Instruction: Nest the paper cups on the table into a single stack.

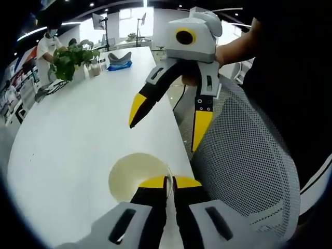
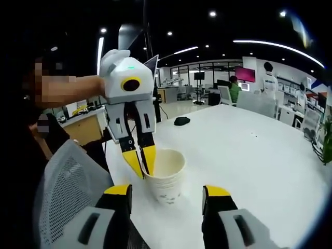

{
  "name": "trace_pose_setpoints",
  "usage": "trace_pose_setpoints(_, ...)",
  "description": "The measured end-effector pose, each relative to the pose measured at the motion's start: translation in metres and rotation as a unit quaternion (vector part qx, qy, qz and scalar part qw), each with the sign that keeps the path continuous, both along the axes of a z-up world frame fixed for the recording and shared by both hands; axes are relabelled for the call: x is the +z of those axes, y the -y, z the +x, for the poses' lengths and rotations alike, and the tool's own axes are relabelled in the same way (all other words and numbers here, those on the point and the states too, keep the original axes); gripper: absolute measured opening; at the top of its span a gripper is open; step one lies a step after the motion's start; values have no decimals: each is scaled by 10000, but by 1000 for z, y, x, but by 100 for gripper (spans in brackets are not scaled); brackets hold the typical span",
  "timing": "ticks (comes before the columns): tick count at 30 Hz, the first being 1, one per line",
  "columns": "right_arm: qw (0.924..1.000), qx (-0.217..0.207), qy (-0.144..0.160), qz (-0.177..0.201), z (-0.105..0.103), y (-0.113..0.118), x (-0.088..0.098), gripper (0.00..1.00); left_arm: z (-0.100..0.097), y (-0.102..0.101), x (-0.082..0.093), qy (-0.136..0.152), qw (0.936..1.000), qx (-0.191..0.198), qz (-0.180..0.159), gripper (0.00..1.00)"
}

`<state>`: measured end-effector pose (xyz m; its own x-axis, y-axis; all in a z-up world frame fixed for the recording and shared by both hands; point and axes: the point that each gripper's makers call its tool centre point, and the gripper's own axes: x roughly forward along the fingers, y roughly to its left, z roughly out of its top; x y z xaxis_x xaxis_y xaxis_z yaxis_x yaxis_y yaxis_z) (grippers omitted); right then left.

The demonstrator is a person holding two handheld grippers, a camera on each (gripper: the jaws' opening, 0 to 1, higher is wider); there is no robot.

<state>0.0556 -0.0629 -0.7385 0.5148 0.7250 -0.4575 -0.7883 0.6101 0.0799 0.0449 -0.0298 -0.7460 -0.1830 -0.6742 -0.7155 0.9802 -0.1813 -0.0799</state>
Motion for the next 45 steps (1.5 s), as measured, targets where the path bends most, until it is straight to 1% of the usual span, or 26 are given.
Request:
trace_pose_setpoints(4,10000,26,7,-3,1,-2,0,54,3,-2,11,157,9997,124,-138,8)
trace_pose_setpoints(8,10000,47,26,17,3,-4,2,54,6,-8,22,288,9987,290,-300,15)
trace_pose_setpoints(11,10000,59,37,18,4,-5,2,54,8,-12,27,323,9979,429,-370,20)
trace_pose_setpoints(14,10000,82,37,29,5,-8,2,55,13,-20,33,462,9954,681,-485,26)
trace_pose_setpoints(18,9999,111,50,36,5,-12,3,56,21,-29,35,525,9912,1036,-634,35)
trace_pose_setpoints(21,9999,116,68,37,6,-13,3,56,28,-36,32,589,9857,1379,-772,42)
trace_pose_setpoints(24,9999,101,88,46,7,-14,3,57,31,-39,27,490,9797,1710,-921,51)
trace_pose_setpoints(26,9999,74,99,43,8,-14,3,57,31,-39,22,452,9774,1824,-970,57)
trace_pose_setpoints(29,9999,-6,137,7,11,-14,2,57,30,-39,13,432,9740,1971,-1026,61)
trace_pose_setpoints(34,9998,-106,180,17,14,-15,1,57,32,-35,0,363,9660,2256,-1213,61)
trace_pose_setpoints(39,9998,-120,166,59,14,-19,1,58,29,-28,-14,280,9630,2348,-1294,63)
trace_pose_setpoints(45,9995,-203,221,77,19,-23,1,57,33,-22,-28,320,9597,2459,-1321,58)
